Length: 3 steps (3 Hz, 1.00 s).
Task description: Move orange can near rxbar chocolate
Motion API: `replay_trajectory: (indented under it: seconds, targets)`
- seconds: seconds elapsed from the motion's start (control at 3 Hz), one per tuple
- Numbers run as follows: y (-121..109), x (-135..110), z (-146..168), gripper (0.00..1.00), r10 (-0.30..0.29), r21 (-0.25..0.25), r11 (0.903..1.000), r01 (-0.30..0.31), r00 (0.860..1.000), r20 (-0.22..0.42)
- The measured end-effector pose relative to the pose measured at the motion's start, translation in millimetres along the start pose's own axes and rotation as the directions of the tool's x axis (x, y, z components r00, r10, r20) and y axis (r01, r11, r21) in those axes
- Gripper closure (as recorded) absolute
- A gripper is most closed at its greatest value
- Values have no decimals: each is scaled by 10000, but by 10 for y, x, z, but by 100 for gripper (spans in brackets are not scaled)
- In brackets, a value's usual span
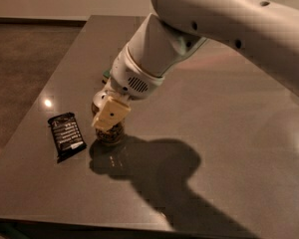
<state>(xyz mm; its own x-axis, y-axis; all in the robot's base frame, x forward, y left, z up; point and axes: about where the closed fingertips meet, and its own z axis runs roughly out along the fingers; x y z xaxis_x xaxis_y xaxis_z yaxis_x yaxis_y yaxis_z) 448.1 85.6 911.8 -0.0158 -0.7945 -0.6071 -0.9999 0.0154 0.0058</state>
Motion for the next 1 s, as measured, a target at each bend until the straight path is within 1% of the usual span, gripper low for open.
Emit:
replay_trajectory:
  seconds: [0.33, 0.67, 1.0]
  targets:
    - [-48, -31, 125, 20, -293, -10, 9996, 292, 9995, -109]
    - [-63, -30, 173, 0, -446, -20, 9990, 446, 9987, -227]
    - [-62, -30, 173, 0, -447, -19, 9990, 447, 9987, -228]
